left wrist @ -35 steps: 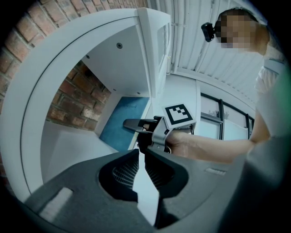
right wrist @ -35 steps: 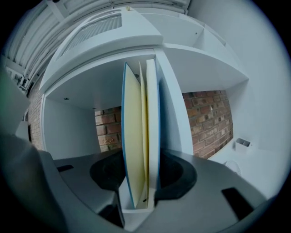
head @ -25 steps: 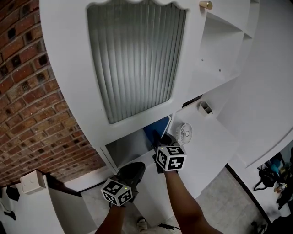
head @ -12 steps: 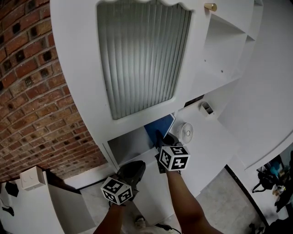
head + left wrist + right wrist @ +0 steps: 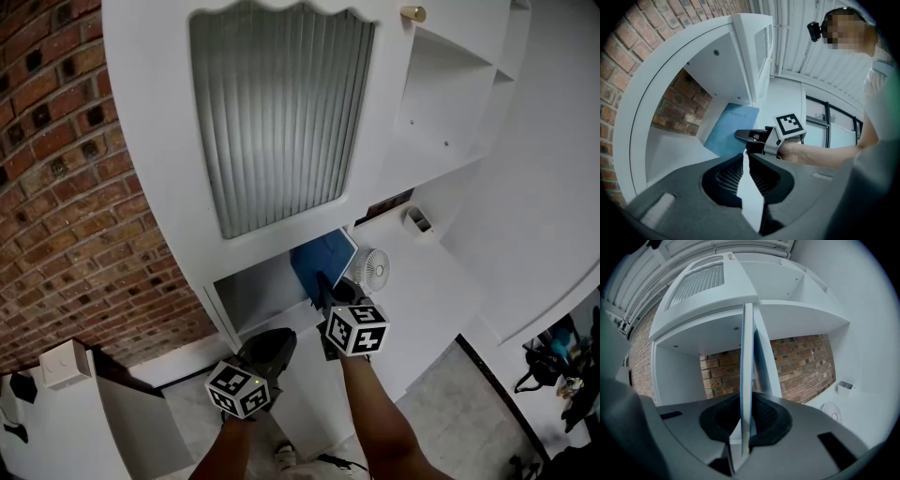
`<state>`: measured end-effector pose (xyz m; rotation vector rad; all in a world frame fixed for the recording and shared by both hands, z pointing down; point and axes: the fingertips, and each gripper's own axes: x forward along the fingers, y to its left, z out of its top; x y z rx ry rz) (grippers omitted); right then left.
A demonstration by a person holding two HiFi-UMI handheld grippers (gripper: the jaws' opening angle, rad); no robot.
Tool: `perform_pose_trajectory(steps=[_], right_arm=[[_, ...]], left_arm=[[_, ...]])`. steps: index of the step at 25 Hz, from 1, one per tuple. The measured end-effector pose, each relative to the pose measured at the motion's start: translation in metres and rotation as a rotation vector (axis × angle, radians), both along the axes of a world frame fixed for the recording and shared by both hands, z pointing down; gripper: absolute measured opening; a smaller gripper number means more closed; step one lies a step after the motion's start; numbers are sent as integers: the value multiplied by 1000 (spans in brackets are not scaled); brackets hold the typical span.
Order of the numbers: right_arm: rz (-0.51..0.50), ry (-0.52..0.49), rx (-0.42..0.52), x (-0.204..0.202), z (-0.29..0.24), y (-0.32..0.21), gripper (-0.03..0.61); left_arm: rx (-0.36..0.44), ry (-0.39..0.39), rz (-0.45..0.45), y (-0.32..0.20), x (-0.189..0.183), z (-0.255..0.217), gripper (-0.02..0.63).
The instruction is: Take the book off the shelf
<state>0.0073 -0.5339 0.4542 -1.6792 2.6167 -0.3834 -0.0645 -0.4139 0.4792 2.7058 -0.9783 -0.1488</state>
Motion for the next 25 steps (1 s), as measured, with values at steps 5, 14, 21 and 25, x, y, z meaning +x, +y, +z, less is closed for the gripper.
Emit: perform_pose_trajectory(steps=[5,14,21,25], right_arm=[[-9,-14,3,4,1,11,55],[-38,-67,-9,13,2,34,54],[-61,-124,-19,19,4,56,54],[-65,-132,-11,21,4,68,54]], left_arm=[[2,-3,-1,6,3,-2,25],[6,-7,-4,21,12,-5,25],[6,-13,-5,35,20,-7,25],[9,-19,-5,45,22,-7,25]])
